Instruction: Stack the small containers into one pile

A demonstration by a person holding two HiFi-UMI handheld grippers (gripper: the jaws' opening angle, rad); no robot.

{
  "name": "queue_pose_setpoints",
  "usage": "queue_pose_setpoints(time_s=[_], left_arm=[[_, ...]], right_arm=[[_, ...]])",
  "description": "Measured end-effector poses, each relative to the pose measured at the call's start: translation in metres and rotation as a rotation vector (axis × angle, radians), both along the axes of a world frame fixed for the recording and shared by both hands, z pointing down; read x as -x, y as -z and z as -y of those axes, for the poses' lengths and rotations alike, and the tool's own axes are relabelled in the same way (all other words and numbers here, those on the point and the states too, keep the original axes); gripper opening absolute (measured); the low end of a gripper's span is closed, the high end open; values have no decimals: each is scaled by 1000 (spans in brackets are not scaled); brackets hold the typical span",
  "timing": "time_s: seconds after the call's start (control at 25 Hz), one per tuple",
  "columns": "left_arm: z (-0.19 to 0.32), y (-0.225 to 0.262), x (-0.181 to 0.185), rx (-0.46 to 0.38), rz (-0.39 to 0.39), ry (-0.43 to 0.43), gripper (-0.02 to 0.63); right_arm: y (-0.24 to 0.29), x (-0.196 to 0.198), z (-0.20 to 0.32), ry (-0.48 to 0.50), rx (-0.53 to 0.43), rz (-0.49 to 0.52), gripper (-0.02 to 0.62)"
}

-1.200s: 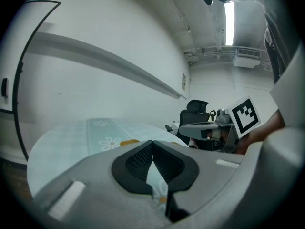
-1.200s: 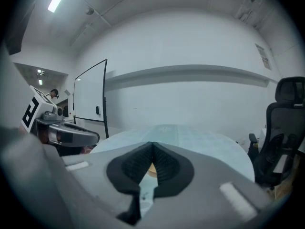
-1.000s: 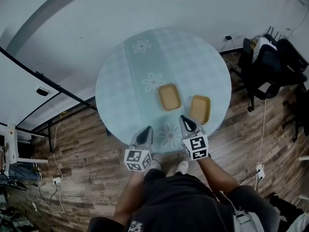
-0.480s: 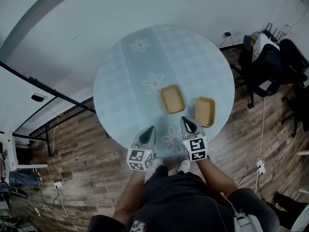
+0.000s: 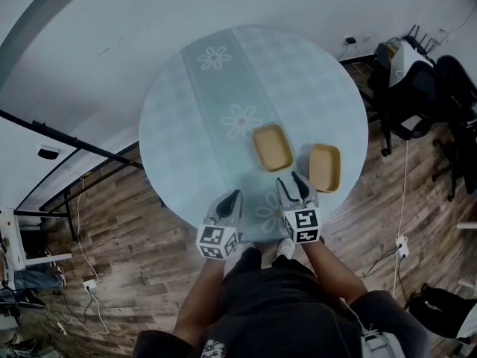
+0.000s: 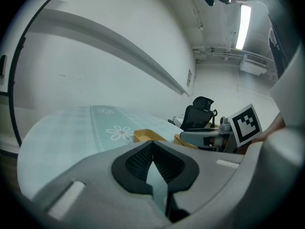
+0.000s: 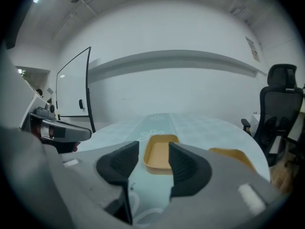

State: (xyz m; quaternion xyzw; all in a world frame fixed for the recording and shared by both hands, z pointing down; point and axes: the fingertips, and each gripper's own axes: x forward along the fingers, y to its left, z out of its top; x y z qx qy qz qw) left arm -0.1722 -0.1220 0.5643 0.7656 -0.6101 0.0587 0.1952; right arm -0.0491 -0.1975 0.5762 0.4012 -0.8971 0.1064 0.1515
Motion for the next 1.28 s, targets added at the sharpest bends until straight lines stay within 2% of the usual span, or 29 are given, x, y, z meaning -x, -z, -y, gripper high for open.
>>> queue_pose_setpoints(time_s=[0.12, 0.4, 0.52, 1.28], left_arm=[[2, -7, 0, 11, -8, -17, 5], [3, -22, 0, 28, -23, -39, 5], [3, -30, 2, 40, -27, -40, 5], [0, -58, 22, 92, -53, -4, 5]], right_arm=[[-16, 3, 2, -19, 27, -14, 267], [-47, 13, 7, -28, 70, -28, 424], [-62, 17, 13, -33, 97, -37, 469], [-109, 31, 60, -67, 150, -122, 509]])
